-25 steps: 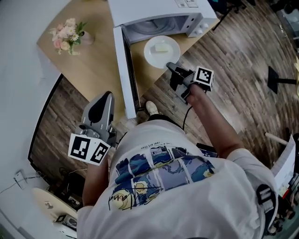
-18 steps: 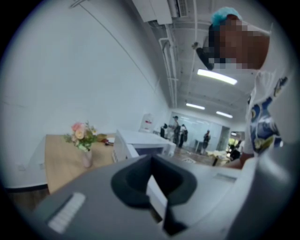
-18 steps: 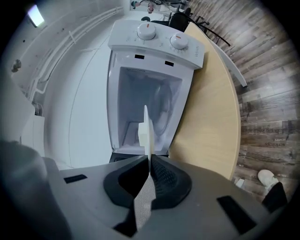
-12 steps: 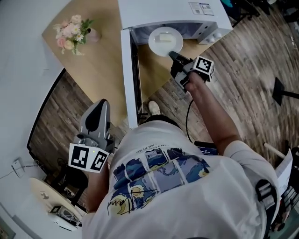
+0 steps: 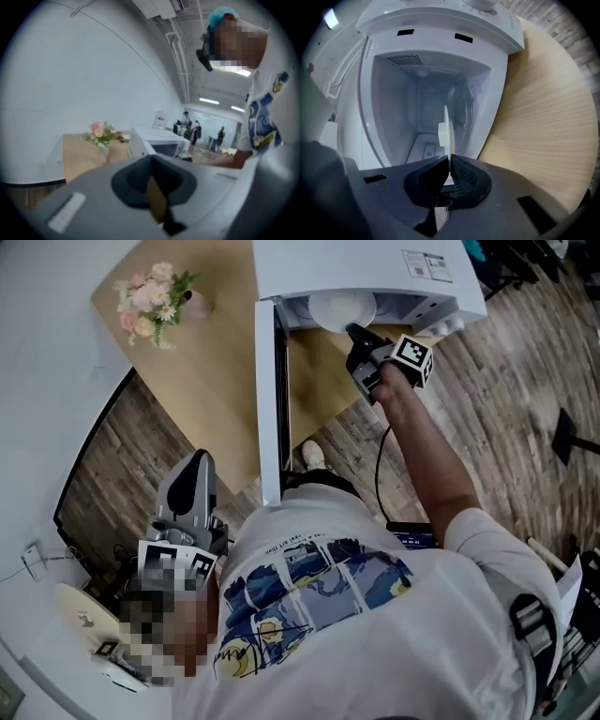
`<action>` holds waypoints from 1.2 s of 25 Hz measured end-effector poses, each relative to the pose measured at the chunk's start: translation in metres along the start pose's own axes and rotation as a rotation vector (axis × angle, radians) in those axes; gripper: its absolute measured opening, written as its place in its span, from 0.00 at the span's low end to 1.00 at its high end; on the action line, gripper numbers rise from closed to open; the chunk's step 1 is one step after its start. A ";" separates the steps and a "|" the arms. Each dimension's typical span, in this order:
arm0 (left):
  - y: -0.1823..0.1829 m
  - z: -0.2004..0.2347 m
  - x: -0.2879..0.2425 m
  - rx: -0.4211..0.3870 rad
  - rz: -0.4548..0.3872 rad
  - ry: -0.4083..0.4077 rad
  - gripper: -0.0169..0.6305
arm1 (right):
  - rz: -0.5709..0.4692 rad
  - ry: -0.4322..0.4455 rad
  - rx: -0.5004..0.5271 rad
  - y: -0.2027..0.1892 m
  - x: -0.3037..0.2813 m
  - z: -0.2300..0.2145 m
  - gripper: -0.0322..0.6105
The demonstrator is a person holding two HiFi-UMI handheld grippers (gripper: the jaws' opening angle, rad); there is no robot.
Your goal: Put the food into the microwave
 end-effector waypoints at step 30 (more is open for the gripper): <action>-0.010 0.002 -0.011 -0.002 0.033 0.018 0.04 | 0.123 -0.252 0.555 0.026 -0.040 0.025 0.31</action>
Point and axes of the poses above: the fingertips, and each gripper's own axes: x backward along the fingers, z to its left, y out of its top, the point moved 7 cm from there along x, backward along the fingers, and after that the axes turned 3 degrees about x, right-handed, at the moved point
